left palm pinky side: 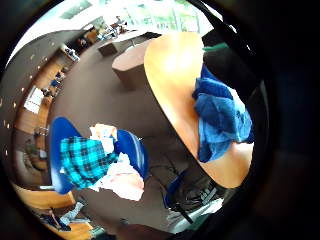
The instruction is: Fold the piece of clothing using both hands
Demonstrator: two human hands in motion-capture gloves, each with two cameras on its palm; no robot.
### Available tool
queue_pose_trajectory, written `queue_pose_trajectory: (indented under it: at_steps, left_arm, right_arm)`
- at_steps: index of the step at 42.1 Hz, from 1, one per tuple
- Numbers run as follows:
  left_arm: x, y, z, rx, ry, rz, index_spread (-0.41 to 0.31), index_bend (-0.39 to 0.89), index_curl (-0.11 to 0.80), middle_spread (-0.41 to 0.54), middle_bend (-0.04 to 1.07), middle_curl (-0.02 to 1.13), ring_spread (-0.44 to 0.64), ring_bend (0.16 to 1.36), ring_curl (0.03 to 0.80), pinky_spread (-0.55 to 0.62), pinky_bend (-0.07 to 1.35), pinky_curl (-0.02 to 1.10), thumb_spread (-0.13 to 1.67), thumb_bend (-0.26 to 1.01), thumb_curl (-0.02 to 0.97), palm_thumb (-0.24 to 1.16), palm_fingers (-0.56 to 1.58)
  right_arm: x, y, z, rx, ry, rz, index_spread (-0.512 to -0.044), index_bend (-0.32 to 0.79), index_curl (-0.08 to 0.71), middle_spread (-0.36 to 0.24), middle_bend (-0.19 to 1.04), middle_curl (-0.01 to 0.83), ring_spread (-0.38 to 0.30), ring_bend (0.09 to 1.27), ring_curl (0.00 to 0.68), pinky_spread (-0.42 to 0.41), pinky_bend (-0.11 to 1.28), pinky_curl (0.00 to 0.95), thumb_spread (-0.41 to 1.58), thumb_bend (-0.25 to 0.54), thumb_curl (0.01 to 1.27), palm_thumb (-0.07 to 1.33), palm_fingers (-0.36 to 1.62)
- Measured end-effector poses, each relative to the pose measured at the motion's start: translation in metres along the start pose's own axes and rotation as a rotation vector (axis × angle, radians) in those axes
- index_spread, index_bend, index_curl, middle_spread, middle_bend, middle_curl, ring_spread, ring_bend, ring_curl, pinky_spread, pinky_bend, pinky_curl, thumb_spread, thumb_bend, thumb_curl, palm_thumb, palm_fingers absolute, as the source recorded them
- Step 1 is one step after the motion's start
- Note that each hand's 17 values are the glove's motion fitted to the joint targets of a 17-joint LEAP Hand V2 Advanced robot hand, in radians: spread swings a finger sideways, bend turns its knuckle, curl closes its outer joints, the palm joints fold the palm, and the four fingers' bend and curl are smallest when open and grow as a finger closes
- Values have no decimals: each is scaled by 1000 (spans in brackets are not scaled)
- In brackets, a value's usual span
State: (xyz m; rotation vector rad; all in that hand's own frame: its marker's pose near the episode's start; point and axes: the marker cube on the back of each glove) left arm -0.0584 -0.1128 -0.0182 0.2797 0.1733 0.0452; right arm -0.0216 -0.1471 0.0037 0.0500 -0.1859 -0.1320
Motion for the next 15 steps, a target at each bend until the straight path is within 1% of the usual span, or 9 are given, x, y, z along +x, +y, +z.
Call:
queue_pose_trajectory:
  at_steps: [5, 8, 14, 15]
  left_arm:
    - [23, -4, -2, -24, -58, 41, -123, 127, 306, -82, 202, 418, 63, 521, 322, 122, 433, 373, 1440, 42, 240, 299, 561]
    - [31, -3, -5, -50, -77, 47, -123, 124, 304, -83, 198, 418, 63, 518, 322, 125, 432, 373, 1440, 33, 239, 292, 560]
    - [38, -4, 1, -90, -71, 60, -123, 121, 301, -80, 192, 417, 68, 518, 324, 128, 426, 374, 1435, 15, 237, 280, 542]
    - [38, -4, 1, -93, -68, 61, -123, 127, 303, -83, 189, 416, 68, 521, 325, 129, 423, 374, 1433, 15, 239, 284, 546]
  right_arm:
    - [11, 10, -14, 17, 85, 52, -326, 180, 268, -146, 214, 436, -61, 323, 316, 186, 361, 312, 1240, -20, 484, 690, 596]
    - [14, 12, -16, 21, 133, 73, -331, 169, 277, -130, 200, 429, -36, 300, 311, 210, 339, 308, 1259, -23, 472, 667, 569]
    - [12, 13, -16, 17, 225, 83, -338, 171, 295, -110, 175, 415, 5, 272, 307, 238, 309, 306, 1283, -23, 453, 623, 531]
    - [12, 13, -16, 17, 229, 83, -335, 163, 296, -108, 186, 415, 4, 268, 305, 240, 316, 310, 1288, -19, 452, 622, 548]
